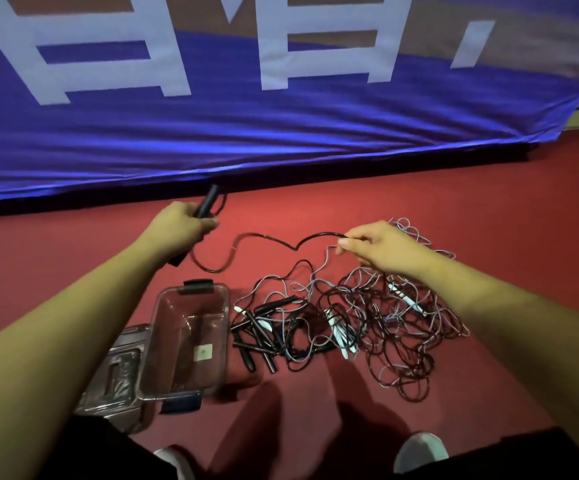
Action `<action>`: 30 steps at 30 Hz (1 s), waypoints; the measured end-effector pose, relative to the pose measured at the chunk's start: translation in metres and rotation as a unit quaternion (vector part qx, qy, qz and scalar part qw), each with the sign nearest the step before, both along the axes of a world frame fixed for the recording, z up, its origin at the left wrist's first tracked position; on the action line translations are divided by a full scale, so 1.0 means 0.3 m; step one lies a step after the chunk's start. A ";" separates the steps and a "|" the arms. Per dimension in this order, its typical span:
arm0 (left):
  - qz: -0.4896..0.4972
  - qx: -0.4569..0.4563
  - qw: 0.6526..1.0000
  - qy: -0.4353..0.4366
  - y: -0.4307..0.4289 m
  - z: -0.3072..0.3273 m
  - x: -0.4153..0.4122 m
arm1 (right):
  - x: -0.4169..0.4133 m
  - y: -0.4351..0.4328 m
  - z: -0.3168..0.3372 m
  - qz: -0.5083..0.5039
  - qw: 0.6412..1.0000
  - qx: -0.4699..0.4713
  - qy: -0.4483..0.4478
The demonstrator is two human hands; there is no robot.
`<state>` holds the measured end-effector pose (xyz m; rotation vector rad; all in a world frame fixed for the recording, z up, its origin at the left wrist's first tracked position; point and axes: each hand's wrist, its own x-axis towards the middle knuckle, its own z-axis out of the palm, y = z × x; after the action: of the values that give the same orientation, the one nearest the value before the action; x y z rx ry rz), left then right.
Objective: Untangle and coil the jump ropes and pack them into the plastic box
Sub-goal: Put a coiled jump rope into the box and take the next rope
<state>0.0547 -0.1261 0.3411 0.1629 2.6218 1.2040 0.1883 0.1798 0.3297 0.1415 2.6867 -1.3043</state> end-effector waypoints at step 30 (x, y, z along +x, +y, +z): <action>0.019 0.094 0.993 0.068 0.043 0.032 0.024 | 0.011 -0.002 0.045 -0.017 0.997 -0.005 0.072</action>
<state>0.0618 -0.1132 0.3507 0.2382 2.6326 1.5044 0.1917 0.1791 0.3432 0.0962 2.8083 -1.3878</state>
